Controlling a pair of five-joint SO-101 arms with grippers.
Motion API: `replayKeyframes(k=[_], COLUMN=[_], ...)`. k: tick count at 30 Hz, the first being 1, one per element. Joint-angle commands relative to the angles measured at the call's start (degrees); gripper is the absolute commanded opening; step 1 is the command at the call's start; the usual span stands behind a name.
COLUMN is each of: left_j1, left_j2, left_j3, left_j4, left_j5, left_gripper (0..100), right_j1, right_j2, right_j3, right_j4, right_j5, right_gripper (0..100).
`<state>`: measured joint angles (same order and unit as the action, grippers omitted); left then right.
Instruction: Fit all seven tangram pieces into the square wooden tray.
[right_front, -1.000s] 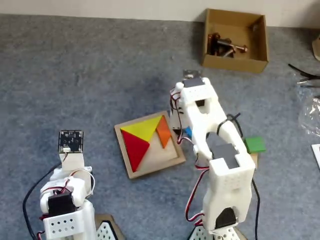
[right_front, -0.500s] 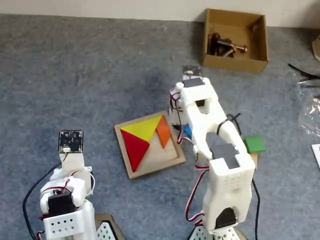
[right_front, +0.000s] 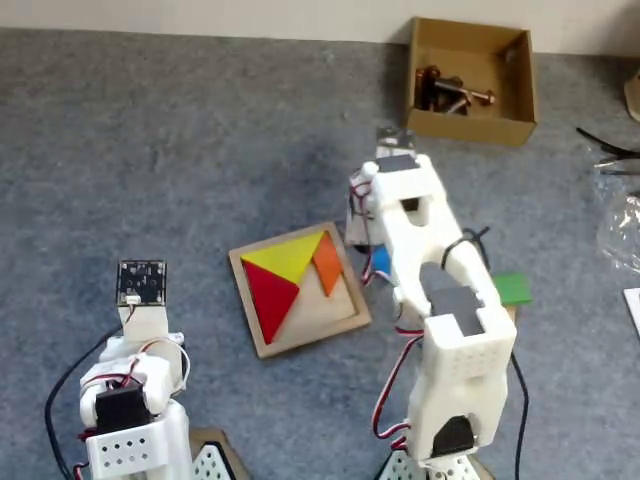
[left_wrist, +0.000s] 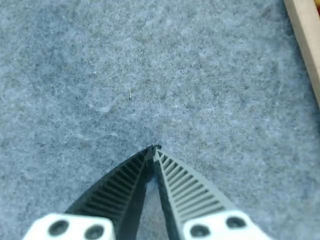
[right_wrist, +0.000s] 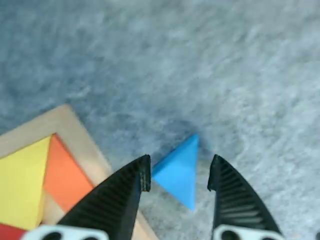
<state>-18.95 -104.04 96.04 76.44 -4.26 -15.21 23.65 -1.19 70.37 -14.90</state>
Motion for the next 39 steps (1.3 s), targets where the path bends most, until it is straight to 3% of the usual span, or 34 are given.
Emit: replayKeyframes(k=[1,11,15,39], left_j1=[-0.75,-0.75,-0.75,-0.75], left_j2=[-0.31,-0.31,-0.31,-0.31], left_j3=[1.10,1.10,1.10,1.10], left_j4=[0.26,0.26,0.26,0.26], left_j5=[0.53,0.53,0.53,0.53], left_gripper=[1,1,1,1], right_j1=[0.84,0.40,-1.27,-3.47], right_j2=[0.48,1.71,-1.71,-2.42], right_j3=[-0.31,-0.48,-1.36,0.13], right_j4=[-1.54,-1.10,-1.01,1.63], right_j5=[-0.18,0.09,4.48,3.25], right_gripper=[18.3,18.3,18.4,18.4])
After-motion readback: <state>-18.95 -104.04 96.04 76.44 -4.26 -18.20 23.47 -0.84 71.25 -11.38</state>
